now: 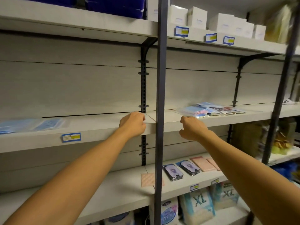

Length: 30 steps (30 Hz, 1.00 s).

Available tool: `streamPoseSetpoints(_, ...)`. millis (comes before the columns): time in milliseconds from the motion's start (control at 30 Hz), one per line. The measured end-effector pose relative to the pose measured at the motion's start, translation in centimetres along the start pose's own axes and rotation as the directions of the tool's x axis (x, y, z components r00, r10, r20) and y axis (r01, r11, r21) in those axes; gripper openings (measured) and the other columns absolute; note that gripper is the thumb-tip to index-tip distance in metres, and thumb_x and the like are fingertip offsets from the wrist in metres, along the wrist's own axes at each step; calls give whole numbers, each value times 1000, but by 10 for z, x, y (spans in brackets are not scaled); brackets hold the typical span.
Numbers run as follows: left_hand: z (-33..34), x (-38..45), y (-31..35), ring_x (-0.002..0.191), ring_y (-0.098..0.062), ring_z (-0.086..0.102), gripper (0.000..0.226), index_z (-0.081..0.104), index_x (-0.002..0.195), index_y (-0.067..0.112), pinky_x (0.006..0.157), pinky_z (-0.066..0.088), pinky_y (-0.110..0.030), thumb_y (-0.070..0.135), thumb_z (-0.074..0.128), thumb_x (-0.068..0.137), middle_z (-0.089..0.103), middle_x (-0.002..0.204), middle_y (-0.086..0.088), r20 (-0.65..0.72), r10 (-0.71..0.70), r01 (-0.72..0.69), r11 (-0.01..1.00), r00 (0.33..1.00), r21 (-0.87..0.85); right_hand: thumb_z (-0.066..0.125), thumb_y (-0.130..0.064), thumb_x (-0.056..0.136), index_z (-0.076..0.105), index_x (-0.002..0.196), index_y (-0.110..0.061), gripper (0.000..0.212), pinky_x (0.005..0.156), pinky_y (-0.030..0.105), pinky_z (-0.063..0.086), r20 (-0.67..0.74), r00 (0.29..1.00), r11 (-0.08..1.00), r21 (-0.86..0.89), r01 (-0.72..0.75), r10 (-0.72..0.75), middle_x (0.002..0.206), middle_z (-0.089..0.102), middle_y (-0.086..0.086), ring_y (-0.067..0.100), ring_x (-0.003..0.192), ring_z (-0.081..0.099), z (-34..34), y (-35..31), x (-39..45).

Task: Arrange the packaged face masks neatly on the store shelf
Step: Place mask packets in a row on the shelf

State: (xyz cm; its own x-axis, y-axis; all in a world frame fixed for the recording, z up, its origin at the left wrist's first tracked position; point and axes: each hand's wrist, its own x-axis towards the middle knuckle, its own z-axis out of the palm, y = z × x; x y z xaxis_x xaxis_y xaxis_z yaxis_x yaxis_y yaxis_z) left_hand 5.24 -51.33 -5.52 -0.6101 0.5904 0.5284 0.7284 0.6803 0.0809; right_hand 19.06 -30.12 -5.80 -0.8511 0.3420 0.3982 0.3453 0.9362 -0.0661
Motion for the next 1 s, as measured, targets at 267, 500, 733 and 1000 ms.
streamPoseSetpoints(267, 32, 55, 86, 109, -26, 61, 41, 55, 136, 17, 89, 55, -43, 20, 48, 96, 60, 132, -6, 27, 201, -198, 976, 979, -92, 65, -22, 90, 50, 129, -11, 43, 84, 35, 54, 22, 993, 989, -92, -112, 114, 121, 61, 10, 25, 99, 59, -4, 83, 17)
streamPoseSetpoints(500, 71, 109, 141, 109, -27, 60, 44, 50, 139, 18, 87, 55, -43, 22, 52, 95, 56, 137, -7, 80, 278, -273, 959, 957, -77, 65, -23, 90, 51, 130, -11, 44, 84, 35, 54, 25, 990, 982, -131, -138, 142, 118, 62, 10, 25, 98, 58, 4, 149, 52)
streamPoseSetpoints(733, 104, 173, 165, 105, -28, 61, 37, 56, 128, 17, 85, 55, -40, 23, 52, 92, 59, 126, -5, 86, 206, -209, 977, 975, 29, 64, -20, 90, 53, 123, -10, 37, 73, 30, 52, 3, 986, 976, -144, -166, 168, 111, 63, 8, 21, 90, 57, 12, 208, 98)
streamPoseSetpoints(1000, 140, 231, 179, 99, -28, 62, 29, 63, 118, 18, 80, 53, -34, 24, 52, 91, 63, 118, -4, 143, 97, -105, 993, 985, 47, 63, -23, 89, 53, 122, -11, 37, 80, 37, 54, -11, 983, 974, -134, -185, 185, 113, 61, 9, 24, 95, 57, 24, 264, 139)
